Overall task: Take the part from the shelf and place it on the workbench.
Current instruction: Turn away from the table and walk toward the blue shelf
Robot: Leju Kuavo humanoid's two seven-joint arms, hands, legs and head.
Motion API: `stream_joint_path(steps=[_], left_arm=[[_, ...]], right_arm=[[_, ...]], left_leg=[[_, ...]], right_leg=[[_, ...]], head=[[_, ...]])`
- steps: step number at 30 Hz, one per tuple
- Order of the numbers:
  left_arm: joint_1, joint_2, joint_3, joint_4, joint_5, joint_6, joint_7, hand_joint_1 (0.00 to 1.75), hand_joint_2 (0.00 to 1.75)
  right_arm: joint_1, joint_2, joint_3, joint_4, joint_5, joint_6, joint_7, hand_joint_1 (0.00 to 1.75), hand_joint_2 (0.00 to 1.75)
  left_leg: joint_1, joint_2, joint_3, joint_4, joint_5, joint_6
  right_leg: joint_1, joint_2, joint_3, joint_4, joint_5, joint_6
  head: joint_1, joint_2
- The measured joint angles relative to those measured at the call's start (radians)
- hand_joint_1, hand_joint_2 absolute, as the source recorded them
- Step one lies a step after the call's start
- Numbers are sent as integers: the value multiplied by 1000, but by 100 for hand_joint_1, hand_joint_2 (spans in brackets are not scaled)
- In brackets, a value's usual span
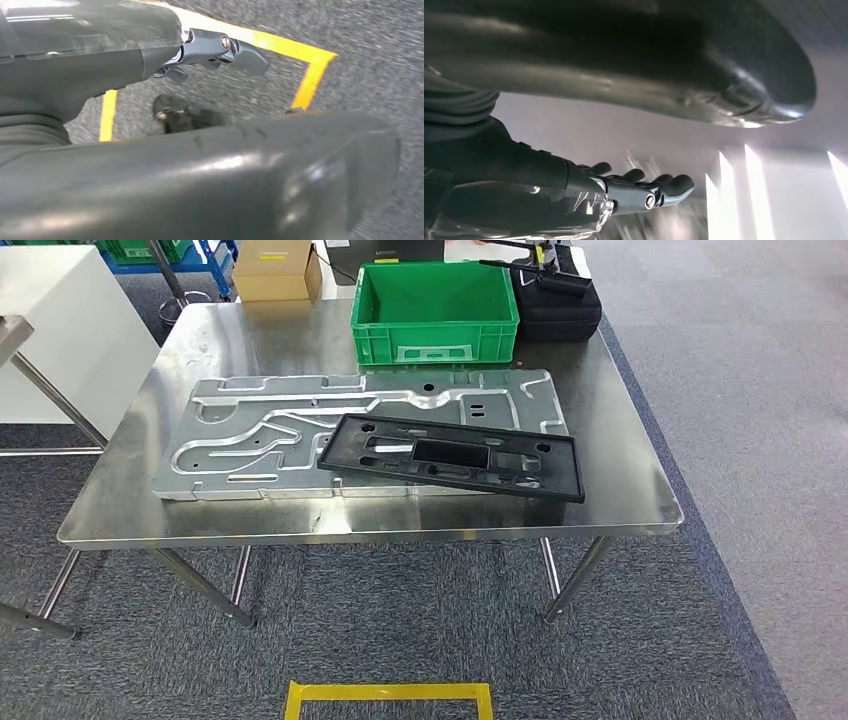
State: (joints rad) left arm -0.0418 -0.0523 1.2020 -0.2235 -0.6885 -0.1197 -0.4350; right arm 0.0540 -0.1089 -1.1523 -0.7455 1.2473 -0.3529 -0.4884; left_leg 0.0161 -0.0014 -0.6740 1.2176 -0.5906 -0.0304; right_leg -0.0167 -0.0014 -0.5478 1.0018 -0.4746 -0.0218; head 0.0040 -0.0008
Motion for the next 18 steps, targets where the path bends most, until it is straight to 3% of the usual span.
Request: stream_joint_path(steps=[1,2,3,5,7,8,11,12,14,15,16,17,18], left_arm=[[0,-1,0,0,-7,-2,2,0,0],[0,-2,0,0,-12,-4,4,0,0],[0,-3,0,0,-18,-6,6,0,0],[-1,-4,0,0,-24,-9,10,0,0],[-5,-4,-1,0,-35,-9,18,0,0],[-6,-5,-3,0,-44,-9,24,0,0],[-7,-10,-15,0,-79,-9,51,0,0],[-7,-14,-20,0,-90,-10,59,0,0],[-6,-22,-29,1,-108,-9,68,0,0],[-6,-26,-33,1,-114,-9,70,0,0],[-6,-30,-37,2,-120,-8,72,0,0],[-6,-35,-41,2,-126,-7,72,0,0],[-7,-39,-44,2,-131,-6,72,0,0]], right_arm=[[-9,12,-14,66,17,4,29,0,0],[-17,24,-25,125,30,10,55,0,0],[-23,34,-33,172,41,16,76,0,0],[-34,49,-46,246,52,28,103,0,0],[-47,60,-57,301,58,58,135,0,0],[-53,64,-62,324,62,87,160,0,0],[-70,75,-73,387,84,231,282,0,0],[-74,81,-74,406,93,284,331,0,0],[-80,94,-75,439,110,364,423,0,0],[-83,98,-76,451,121,392,462,0,0],[-88,101,-75,463,131,414,490,0,0],[-92,104,-75,472,139,430,506,0,0],[-96,107,-74,480,145,441,512,0,0]], left_leg=[[-1,0,-4,51,-22,-1],[-2,0,3,78,-21,1],[-5,0,26,72,-2,4],[-13,0,123,-44,49,22],[-21,0,226,-195,56,43],[-24,0,249,-238,48,49],[-26,3,244,-266,68,58],[-24,5,236,-272,83,64],[-18,10,212,-280,112,72],[-18,10,195,-279,125,74],[-18,12,178,-276,136,72],[-16,14,161,-271,147,68],[-14,15,142,-264,157,64]], right_leg=[[3,0,-14,1,10,-2],[6,1,-27,3,19,-3],[9,2,-40,4,28,-4],[16,2,-61,8,44,-5],[21,2,-73,9,61,-1],[20,2,-75,8,69,3],[14,1,-77,1,89,20],[14,2,-84,12,73,25],[10,3,-108,87,-19,32],[8,3,-124,150,-75,36],[4,3,-137,215,-113,41],[0,2,-141,265,-125,46],[-4,2,-131,288,-112,52]], head=[[0,0],[-1,0],[-1,0],[-2,0],[-2,0],[-2,0],[-6,0],[-7,0],[-6,0],[-6,0],[-6,0],[-6,0],[-6,0]])
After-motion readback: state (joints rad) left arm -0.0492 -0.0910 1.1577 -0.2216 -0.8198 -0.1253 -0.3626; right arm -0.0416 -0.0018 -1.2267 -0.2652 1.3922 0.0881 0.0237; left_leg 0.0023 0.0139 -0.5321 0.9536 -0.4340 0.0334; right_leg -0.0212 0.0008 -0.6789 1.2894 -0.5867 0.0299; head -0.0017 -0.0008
